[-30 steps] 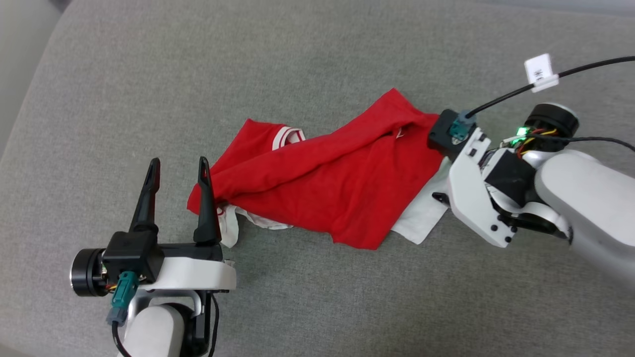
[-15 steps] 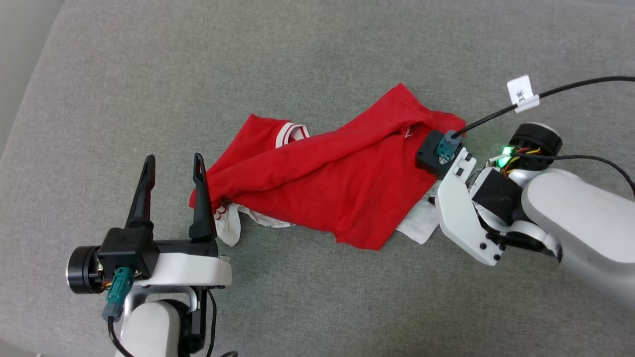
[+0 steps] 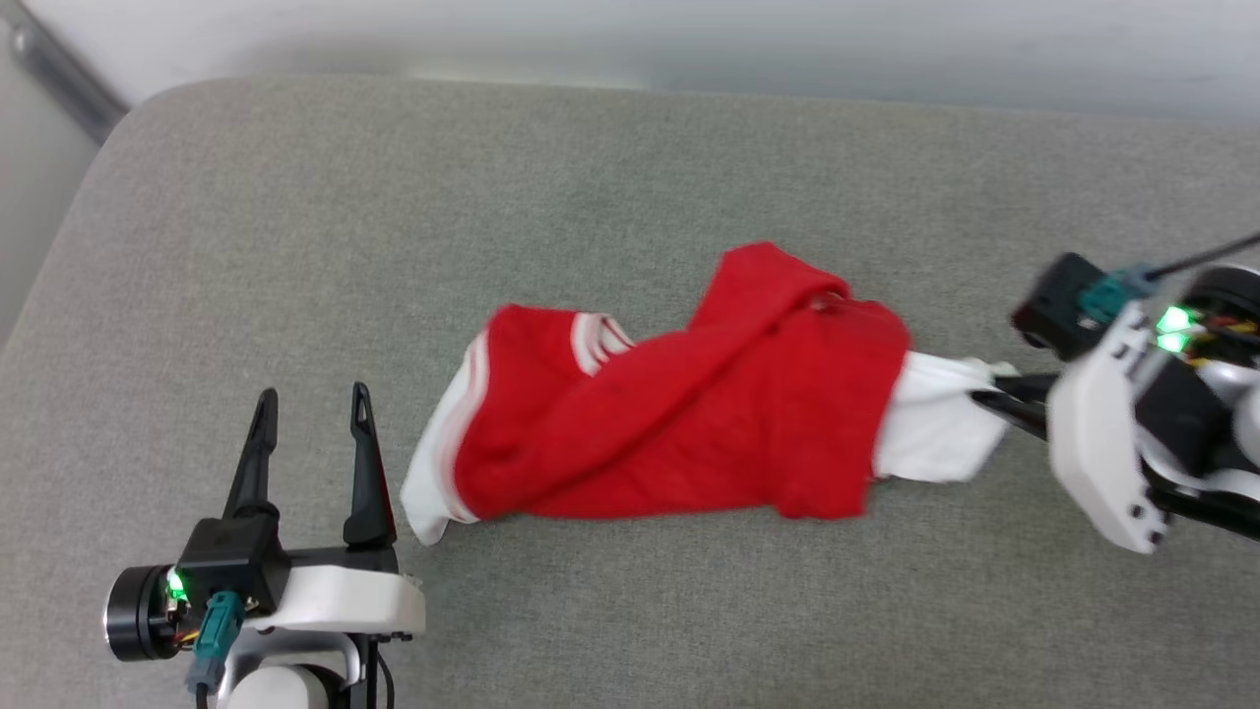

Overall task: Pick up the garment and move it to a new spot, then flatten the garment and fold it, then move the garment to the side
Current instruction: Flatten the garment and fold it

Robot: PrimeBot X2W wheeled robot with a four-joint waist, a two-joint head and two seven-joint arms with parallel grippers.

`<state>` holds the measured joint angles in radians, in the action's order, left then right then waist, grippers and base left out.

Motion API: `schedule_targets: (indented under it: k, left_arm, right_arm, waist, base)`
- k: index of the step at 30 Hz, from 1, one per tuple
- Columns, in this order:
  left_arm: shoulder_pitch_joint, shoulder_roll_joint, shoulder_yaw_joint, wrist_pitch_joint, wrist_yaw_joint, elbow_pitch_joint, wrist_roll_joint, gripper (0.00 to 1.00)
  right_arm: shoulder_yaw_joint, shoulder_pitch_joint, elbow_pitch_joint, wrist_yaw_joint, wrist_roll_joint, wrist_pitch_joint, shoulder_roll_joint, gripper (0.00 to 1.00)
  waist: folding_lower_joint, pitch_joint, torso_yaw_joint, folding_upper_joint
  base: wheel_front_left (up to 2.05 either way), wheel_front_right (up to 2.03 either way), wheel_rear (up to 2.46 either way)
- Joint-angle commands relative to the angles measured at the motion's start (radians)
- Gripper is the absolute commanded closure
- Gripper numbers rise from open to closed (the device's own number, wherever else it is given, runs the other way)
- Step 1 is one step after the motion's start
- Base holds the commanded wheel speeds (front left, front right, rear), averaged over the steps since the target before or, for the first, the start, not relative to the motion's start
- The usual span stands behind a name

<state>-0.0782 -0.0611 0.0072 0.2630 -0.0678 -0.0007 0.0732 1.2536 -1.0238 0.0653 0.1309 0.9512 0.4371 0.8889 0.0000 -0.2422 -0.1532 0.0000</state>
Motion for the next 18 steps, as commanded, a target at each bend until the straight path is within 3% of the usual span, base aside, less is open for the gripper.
schedule_targets:
  k: [1, 5, 8, 12, 18]
  left_arm:
    - [0.020, 0.001, 0.005, 0.003, 0.006, -0.002, -0.007, 0.00]
    - [0.038, 0.003, 0.012, 0.003, 0.013, 0.001, -0.010, 0.00]
    - [0.040, 0.004, 0.012, 0.003, 0.016, 0.004, -0.012, 0.00]
    - [0.033, 0.006, 0.006, 0.003, 0.020, 0.012, -0.016, 0.00]
    - [0.047, 0.007, 0.010, 0.003, 0.020, 0.024, -0.019, 0.00]
  right_arm:
    - [-0.009, 0.046, -0.005, 0.000, 0.022, -0.010, 0.047, 1.00]
    - [-0.029, 0.145, 0.023, 0.000, 0.068, -0.019, 0.134, 1.00]
    - [-0.029, 0.234, 0.083, 0.000, 0.095, -0.027, 0.152, 1.00]
    - [-0.022, 0.338, 0.200, 0.000, 0.108, -0.033, 0.116, 1.00]
    - [-0.057, 0.387, 0.266, 0.000, 0.120, -0.110, 0.046, 1.00]
  waist:
    - [0.0000, 0.021, 0.020, 0.0000]
    - [0.0000, 0.030, 0.027, 0.0000]
    - [0.0000, 0.029, 0.028, 0.0000]
    - [0.0000, 0.029, 0.022, 0.0000]
    - [0.0000, 0.054, 0.029, 0.0000]
  base:
    - [0.00, 0.00, 0.00]
    - [0.00, 0.00, 0.00]
    - [0.00, 0.00, 0.00]
    - [0.00, 0.00, 0.00]
    - [0.00, 0.00, 0.00]
